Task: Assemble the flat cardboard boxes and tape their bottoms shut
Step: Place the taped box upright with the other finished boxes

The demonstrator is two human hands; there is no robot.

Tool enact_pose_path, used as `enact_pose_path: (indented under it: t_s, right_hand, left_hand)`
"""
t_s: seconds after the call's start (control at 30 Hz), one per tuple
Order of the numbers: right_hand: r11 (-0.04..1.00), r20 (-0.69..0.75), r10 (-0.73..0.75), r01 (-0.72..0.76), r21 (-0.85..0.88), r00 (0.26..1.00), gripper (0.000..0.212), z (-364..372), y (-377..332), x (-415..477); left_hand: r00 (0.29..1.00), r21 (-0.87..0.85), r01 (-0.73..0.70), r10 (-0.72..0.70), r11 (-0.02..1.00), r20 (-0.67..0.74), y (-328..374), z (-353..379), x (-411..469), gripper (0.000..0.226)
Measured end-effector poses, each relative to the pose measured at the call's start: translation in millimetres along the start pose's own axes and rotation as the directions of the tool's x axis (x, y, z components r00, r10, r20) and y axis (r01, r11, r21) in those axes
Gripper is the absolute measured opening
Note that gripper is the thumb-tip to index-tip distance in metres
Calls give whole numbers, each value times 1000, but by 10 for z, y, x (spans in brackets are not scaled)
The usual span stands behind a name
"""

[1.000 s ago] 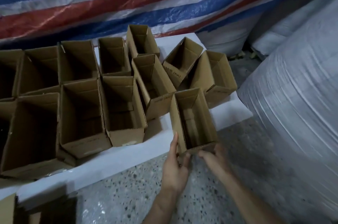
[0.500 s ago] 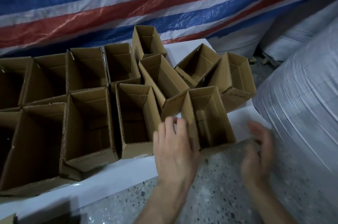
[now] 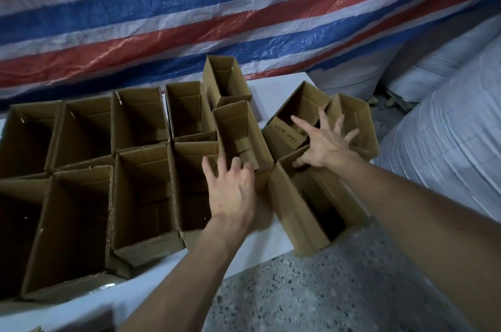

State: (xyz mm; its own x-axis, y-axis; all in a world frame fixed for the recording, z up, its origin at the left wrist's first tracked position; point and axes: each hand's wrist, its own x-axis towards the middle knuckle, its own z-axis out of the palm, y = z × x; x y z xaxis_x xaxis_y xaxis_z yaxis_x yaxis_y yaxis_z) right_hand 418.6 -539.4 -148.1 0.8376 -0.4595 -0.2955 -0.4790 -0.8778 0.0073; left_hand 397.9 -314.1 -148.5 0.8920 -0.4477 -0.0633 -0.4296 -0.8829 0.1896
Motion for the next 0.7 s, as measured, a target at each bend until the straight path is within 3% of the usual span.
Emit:
enact_pose_path:
  t_s: [0.1, 0.2, 0.27, 0.4, 0.5, 0.7]
  right_hand:
    - [999, 31, 8, -7, -46, 999, 101, -8, 52, 133]
    - [996, -51, -72, 70, -53, 996, 63, 24, 110, 196]
    - [991, -102, -131, 132, 8, 986, 50, 67, 115, 225]
    - [982, -178, -123, 145, 120, 976, 51, 87, 50, 281]
    - [973, -229, -39, 90, 214, 973, 59, 80, 61, 344]
    - [942, -216, -73, 139, 306, 974, 42, 77, -30, 399]
  left_hand:
    - [1000, -27, -13, 13, 1000, 1, -36, -20, -41, 41]
    - [1000, -35, -20, 20, 999, 5, -53, -41, -88, 40]
    - [1000, -27, -25, 25, 999, 13, -45, -31, -142, 39]
    - [999, -28, -16, 17, 999, 50, 20, -16, -304, 39]
    - [997, -38, -18, 20, 999, 76, 68, -2, -429, 41]
    - [995, -50, -30, 35, 998, 98, 87, -13, -521, 39]
